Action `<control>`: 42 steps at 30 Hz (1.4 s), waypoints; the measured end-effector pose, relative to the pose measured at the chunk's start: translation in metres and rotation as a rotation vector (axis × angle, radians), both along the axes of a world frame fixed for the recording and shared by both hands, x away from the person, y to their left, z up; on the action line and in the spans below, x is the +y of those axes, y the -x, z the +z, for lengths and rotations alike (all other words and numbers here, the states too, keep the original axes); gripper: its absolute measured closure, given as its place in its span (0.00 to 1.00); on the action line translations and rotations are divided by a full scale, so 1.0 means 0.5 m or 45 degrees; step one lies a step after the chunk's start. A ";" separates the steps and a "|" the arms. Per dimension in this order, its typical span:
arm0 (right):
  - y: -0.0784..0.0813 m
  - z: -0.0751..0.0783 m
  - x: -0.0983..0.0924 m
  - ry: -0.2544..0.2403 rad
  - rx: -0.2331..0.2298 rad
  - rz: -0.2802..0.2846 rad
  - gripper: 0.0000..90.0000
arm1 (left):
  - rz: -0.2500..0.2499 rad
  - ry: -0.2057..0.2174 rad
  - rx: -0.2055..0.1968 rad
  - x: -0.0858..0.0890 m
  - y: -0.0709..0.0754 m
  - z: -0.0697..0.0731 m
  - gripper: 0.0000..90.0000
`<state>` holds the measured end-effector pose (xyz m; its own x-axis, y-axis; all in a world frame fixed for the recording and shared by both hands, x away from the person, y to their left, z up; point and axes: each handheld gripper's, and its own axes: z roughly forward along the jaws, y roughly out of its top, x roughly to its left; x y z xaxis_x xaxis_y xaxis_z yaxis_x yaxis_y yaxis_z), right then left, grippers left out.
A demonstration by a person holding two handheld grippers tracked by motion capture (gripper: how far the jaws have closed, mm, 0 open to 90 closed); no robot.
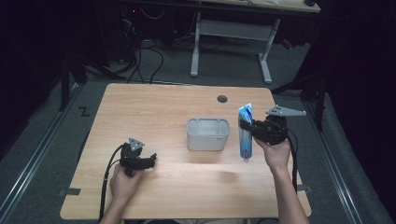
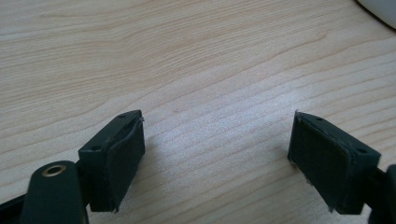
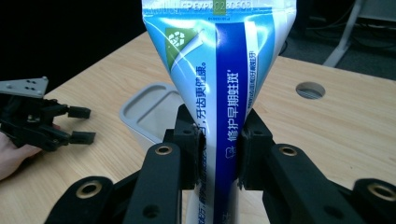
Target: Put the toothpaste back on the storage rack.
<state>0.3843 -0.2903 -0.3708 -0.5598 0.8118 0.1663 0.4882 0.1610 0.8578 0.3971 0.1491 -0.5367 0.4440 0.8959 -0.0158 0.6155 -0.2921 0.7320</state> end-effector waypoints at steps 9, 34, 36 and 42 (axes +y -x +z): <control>-0.003 0.027 0.013 -0.023 -0.043 0.041 0.81 | 0.000 0.000 0.000 0.000 0.000 0.000 0.21; -0.042 0.082 0.089 -0.058 -0.132 0.128 0.81 | -0.003 0.000 0.001 0.001 0.000 0.000 0.21; -0.045 0.083 0.093 -0.056 -0.132 0.128 0.81 | -0.003 0.000 0.000 0.001 0.000 0.000 0.21; -0.060 0.086 0.107 -0.045 -0.127 0.132 0.81 | -0.003 0.000 0.000 0.000 0.000 0.000 0.21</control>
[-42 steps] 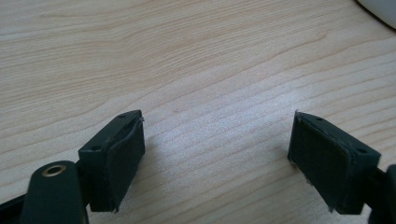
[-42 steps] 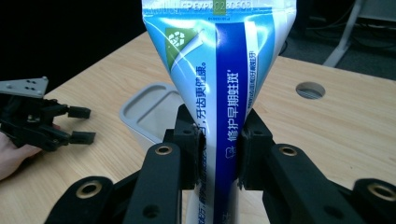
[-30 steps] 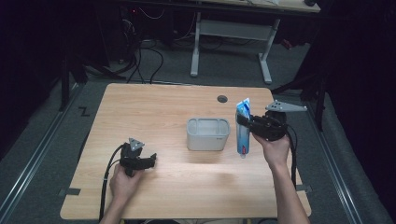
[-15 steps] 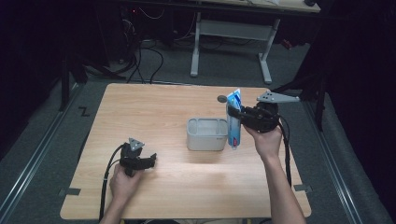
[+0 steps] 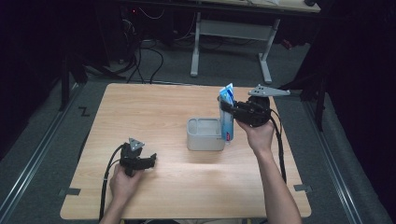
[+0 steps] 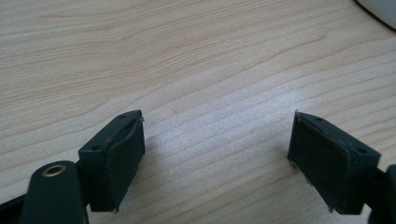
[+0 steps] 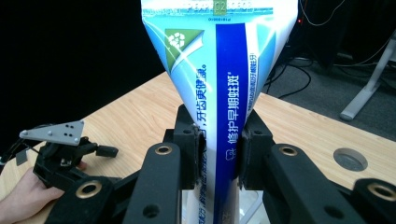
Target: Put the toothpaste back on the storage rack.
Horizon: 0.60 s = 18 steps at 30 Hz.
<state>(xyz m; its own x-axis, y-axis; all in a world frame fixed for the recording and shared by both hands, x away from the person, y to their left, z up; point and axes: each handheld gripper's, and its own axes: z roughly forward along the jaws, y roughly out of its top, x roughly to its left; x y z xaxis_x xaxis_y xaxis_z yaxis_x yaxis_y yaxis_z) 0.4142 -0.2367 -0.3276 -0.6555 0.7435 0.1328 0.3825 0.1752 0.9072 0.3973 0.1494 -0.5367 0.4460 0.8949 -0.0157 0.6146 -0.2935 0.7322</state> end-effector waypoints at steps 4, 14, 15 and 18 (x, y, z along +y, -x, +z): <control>-0.008 0.005 0.010 -0.004 -0.003 0.004 0.81 | -0.001 0.000 0.000 0.000 0.000 0.000 0.21; -0.027 0.011 0.032 -0.006 -0.011 0.016 0.81 | -0.002 0.000 0.001 0.000 0.000 0.000 0.21; -0.029 0.011 0.035 -0.008 -0.011 0.019 0.81 | -0.002 -0.001 0.001 0.000 0.000 0.000 0.21; -0.033 0.010 0.042 -0.006 -0.014 0.021 0.81 | -0.002 0.000 0.001 0.000 0.000 0.000 0.21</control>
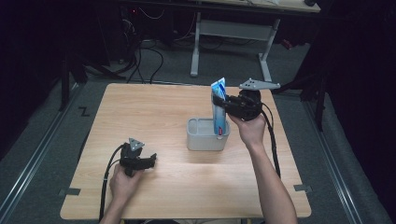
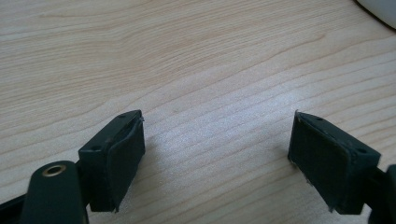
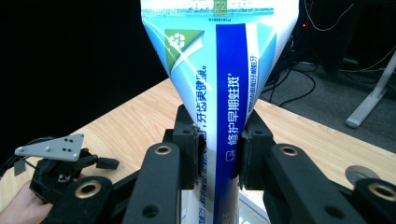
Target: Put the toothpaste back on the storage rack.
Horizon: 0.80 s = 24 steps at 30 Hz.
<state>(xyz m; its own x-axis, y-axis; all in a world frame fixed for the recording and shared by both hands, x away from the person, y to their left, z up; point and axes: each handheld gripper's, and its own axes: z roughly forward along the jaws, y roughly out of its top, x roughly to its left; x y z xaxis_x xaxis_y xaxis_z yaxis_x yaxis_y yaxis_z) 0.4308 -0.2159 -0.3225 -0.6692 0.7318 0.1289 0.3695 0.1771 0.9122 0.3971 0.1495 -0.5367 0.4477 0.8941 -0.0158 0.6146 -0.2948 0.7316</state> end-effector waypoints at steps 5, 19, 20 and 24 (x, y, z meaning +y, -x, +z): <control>-0.017 -0.007 0.017 -0.002 0.001 -0.008 0.81 | -0.001 -0.001 0.000 0.000 0.000 0.000 0.21; -0.040 -0.025 0.032 -0.001 -0.010 -0.045 0.81 | -0.001 -0.001 -0.001 0.000 0.000 0.000 0.21; -0.042 -0.026 0.033 -0.003 -0.013 -0.048 0.81 | -0.001 -0.001 -0.001 0.000 0.000 0.000 0.21; -0.049 -0.035 0.037 0.042 -0.013 -0.072 0.81 | -0.001 -0.002 -0.001 0.000 0.000 0.000 0.21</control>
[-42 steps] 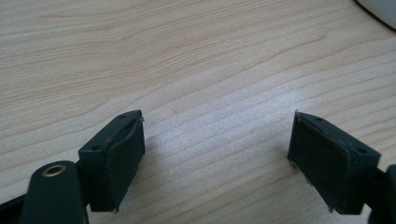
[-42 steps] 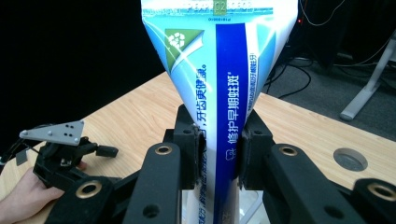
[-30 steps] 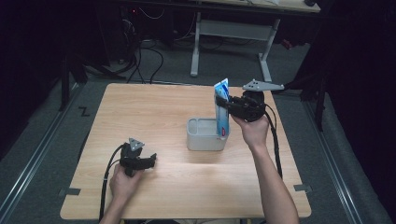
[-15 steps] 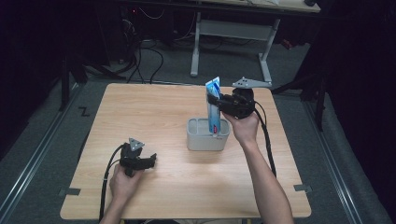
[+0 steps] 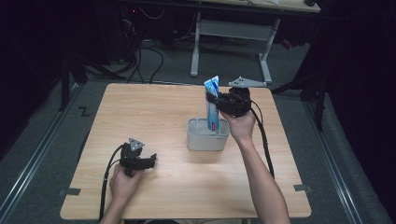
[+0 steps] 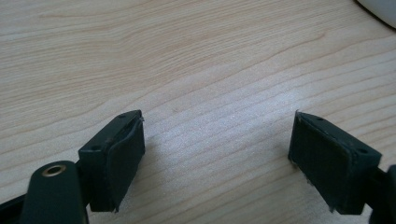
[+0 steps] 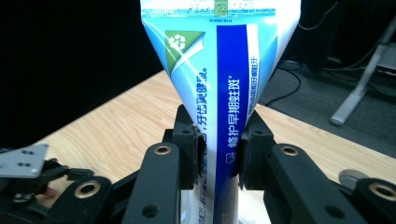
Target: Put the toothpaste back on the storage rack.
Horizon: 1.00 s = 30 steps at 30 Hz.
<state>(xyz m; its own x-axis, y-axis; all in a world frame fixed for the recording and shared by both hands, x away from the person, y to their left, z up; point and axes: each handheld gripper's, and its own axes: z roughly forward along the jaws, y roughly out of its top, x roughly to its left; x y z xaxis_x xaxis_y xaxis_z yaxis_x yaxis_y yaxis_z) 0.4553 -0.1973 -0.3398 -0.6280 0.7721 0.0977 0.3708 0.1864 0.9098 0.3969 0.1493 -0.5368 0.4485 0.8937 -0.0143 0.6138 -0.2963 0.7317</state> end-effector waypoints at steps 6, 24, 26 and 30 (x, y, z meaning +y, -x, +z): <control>-0.012 -0.020 0.001 0.029 0.036 -0.019 0.81 | 0.000 0.000 -0.001 0.000 0.000 0.000 0.21; -0.018 -0.059 0.027 0.154 0.072 -0.005 0.80 | 0.000 -0.001 -0.001 0.000 0.000 0.000 0.21; -0.020 -0.064 0.031 0.158 0.082 0.005 0.80 | -0.002 -0.003 0.000 0.000 0.000 0.000 0.21; -0.021 -0.079 0.038 0.182 0.098 0.020 0.80 | -0.004 -0.004 0.000 0.000 0.000 0.000 0.21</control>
<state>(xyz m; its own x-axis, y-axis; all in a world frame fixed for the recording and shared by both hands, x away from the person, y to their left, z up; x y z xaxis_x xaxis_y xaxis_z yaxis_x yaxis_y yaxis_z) 0.4658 -0.1785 -0.3791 -0.6351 0.7716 0.0358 0.4342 0.3183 0.8427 0.3968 0.1496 -0.5367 0.4512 0.8923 -0.0117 0.6131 -0.3005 0.7306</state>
